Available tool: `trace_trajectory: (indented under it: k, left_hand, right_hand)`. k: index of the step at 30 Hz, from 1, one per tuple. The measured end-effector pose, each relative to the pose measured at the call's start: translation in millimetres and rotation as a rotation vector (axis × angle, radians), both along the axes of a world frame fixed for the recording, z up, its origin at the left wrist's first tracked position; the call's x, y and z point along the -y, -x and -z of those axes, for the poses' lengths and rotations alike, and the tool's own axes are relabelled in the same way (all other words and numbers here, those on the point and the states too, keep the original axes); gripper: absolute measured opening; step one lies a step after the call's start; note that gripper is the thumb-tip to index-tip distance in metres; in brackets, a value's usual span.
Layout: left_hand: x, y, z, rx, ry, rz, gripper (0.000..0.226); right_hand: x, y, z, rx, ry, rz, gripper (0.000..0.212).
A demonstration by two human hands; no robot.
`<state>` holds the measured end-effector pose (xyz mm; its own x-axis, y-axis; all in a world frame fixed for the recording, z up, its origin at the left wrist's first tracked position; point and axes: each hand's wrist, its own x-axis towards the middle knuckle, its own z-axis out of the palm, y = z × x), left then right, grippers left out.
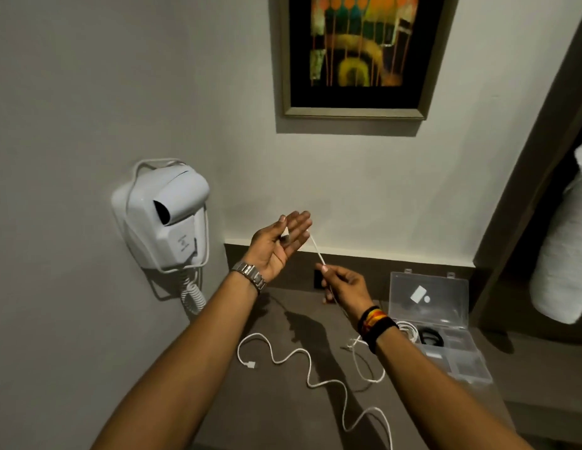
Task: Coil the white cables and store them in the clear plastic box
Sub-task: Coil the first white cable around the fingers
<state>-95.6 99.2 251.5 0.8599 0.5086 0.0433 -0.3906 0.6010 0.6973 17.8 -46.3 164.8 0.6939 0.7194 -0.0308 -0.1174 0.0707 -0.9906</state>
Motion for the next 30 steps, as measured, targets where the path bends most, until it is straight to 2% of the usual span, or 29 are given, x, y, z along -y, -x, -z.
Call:
trace_trajectory:
  k: [2, 4, 8, 11, 13, 15, 18, 21, 23, 26, 28, 30]
  left_hand:
    - [-9, -2, 6, 0.008, -0.026, -0.082, 0.032]
    - [-15, -6, 15, -0.077, -0.105, -0.16, 0.031]
    - [-21, -10, 36, -0.361, -0.516, -0.3, 0.026]
    - [-19, -8, 59, -0.508, -0.863, -0.214, 0.026]
    - [-14, -4, 68, -0.608, -1.05, -0.1, 0.026]
    - [-2, -1, 68, -0.569, -0.993, 0.021, 0.027]
    - [22, 1, 54, -0.399, -0.721, 0.135, 0.034]
    - [37, -1, 42, -0.233, -0.474, 0.078, 0.032]
    - [36, -3, 32, -0.126, -0.281, 0.003, 0.027]
    - [27, -3, 22, -0.026, -0.128, -0.104, 0.019]
    - [22, -2, 21, -0.051, -0.152, -0.187, 0.016]
    - [17, 0, 24, -0.167, -0.278, -0.248, 0.016]
  right_hand:
    - [-7, 5, 7, 0.115, 0.069, -0.065, 0.024]
    - [-7, 8, 7, 0.295, 0.164, -0.154, 0.022]
    - [1, 0, -9, 0.755, 0.313, -0.304, 0.024]
    - [7, -18, -33, 0.824, 0.29, -0.299, 0.031]
    - [7, -29, -51, 0.813, 0.223, -0.269, 0.026]
    - [1, -39, -63, 0.739, 0.133, -0.196, 0.016]
    - [-10, -52, -64, 0.579, 0.069, -0.1, 0.014]
    - [-15, -51, -48, 0.366, 0.018, -0.064, 0.016]
    - [-14, -41, -32, 0.29, 0.024, -0.09, 0.017]
    - [-3, -16, -17, 0.413, 0.134, -0.203, 0.019]
    - [7, -1, -17, 0.617, 0.225, -0.31, 0.025]
    - [16, 9, -26, 0.811, 0.273, -0.407, 0.034]
